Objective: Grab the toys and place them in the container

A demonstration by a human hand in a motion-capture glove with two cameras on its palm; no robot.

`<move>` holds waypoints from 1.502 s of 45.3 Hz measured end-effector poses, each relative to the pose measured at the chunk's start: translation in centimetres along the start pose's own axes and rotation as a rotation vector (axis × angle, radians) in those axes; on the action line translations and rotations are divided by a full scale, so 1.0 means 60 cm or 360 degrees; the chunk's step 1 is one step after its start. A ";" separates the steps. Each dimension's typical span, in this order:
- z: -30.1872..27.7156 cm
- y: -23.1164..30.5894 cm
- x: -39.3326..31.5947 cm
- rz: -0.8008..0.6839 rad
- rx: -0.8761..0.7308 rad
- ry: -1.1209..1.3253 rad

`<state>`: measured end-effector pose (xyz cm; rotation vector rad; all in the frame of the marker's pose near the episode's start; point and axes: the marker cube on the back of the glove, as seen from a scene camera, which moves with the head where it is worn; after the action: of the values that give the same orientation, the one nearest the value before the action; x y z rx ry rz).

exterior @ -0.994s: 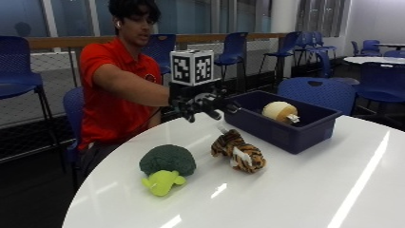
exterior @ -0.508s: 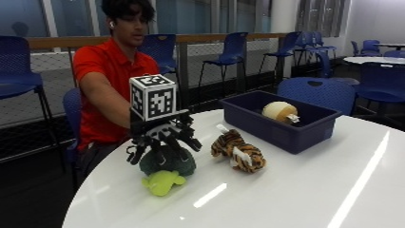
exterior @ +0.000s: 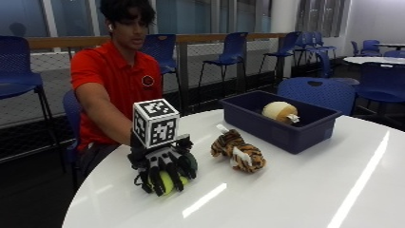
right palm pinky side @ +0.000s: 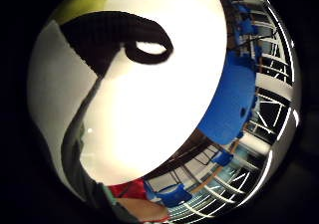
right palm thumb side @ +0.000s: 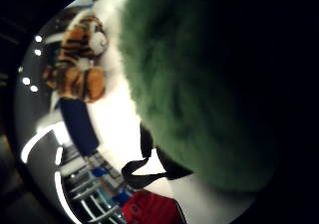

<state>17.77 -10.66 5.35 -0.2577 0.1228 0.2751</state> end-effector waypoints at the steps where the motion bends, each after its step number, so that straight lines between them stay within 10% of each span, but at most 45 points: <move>1: 0.000 0.000 -0.001 0.0002 0.0002 0.0002; 68: -0.238 0.039 -0.232 -0.0296 0.0425 -0.0227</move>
<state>2.63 -15.81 -6.76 0.0166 -0.0064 0.0896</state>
